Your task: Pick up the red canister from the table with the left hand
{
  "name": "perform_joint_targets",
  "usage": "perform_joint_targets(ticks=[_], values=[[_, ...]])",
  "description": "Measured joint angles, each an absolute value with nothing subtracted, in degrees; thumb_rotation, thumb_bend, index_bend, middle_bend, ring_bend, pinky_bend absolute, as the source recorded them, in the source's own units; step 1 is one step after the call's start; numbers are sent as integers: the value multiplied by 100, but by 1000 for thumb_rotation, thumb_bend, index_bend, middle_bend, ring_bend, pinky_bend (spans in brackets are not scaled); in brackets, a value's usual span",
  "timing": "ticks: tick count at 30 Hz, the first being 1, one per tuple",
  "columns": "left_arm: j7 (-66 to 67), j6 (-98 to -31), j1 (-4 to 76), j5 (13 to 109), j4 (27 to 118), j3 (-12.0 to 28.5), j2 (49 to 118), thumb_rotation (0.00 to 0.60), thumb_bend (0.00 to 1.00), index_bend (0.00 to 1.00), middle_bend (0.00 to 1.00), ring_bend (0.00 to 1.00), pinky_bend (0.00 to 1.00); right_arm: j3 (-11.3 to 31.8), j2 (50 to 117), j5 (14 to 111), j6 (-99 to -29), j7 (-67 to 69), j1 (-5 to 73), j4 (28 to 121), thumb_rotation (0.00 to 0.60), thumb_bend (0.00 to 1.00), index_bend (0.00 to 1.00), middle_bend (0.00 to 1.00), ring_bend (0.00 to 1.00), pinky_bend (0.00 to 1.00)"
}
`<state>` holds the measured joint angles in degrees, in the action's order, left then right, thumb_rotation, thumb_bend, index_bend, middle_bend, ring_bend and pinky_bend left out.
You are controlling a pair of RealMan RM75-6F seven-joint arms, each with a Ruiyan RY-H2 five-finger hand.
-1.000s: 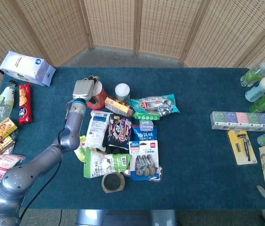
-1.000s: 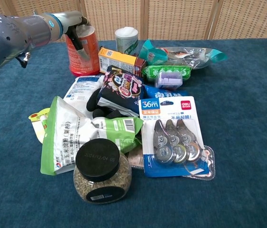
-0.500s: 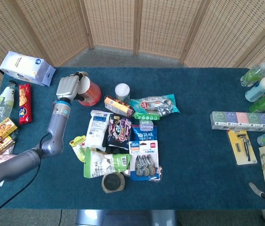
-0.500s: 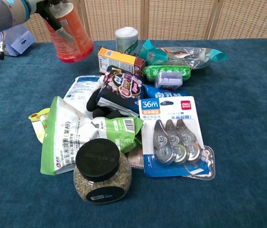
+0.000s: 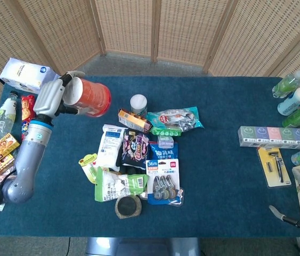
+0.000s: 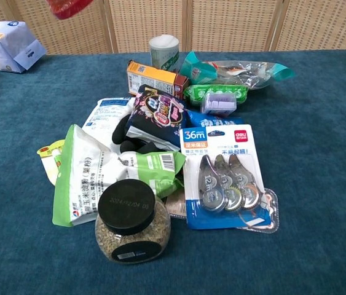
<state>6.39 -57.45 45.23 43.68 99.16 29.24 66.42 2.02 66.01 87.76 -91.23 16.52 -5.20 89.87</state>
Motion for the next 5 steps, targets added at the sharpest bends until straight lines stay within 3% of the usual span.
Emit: perform_joint_targets(ticks=[5], values=[[181, -5870, 4365, 4401, 10332, 3097, 6436, 600, 115, 889, 815, 1000, 1000, 192, 6611, 8808, -9166, 1698, -531, 8956, 534, 149, 0, 0, 0, 0]])
